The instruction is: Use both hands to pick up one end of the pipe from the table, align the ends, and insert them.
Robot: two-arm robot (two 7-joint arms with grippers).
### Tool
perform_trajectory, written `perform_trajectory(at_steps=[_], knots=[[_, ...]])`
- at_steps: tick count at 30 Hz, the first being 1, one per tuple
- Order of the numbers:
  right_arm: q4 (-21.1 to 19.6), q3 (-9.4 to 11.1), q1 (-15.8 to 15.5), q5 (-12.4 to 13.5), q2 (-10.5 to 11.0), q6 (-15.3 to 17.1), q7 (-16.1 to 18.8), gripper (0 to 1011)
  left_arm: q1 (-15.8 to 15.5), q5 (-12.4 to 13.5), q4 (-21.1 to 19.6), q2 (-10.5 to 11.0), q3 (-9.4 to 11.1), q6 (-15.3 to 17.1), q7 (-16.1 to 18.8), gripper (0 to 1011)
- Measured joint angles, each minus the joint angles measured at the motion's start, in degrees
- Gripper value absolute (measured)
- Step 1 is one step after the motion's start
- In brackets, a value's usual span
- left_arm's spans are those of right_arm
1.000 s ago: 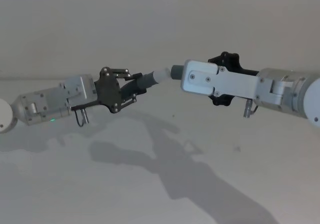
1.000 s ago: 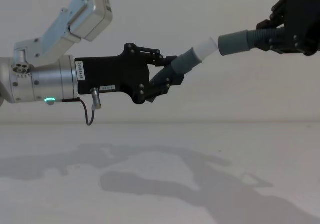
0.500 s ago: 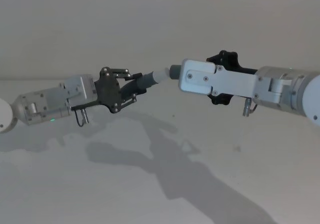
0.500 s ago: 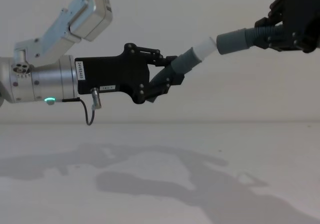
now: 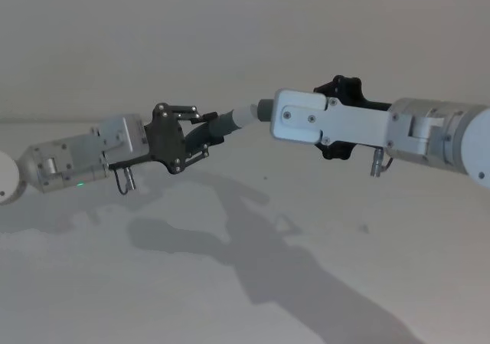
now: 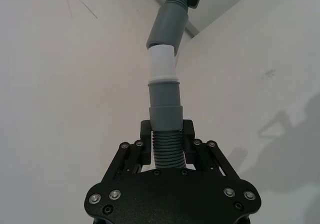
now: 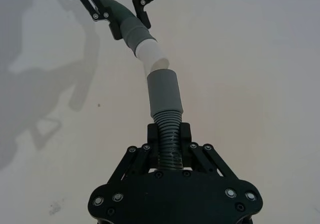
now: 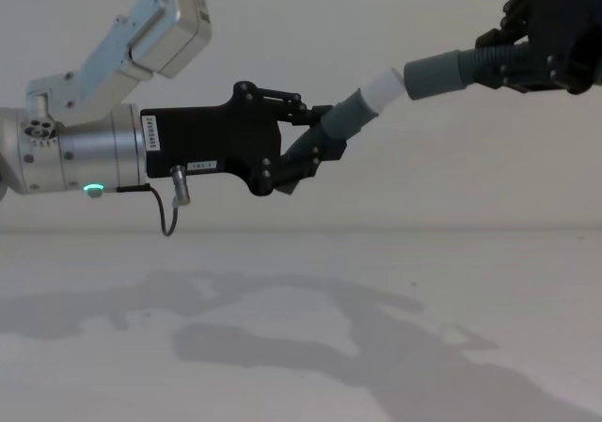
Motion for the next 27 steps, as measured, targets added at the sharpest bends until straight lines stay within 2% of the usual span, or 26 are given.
perform_trajectory(at_steps=[27], knots=[[-0.8, 0.8, -0.1, -1.7, -0.1, 1.2, 2.1, 223, 0.0, 0.0, 0.0, 0.0, 0.0, 0.0, 0.0, 325]])
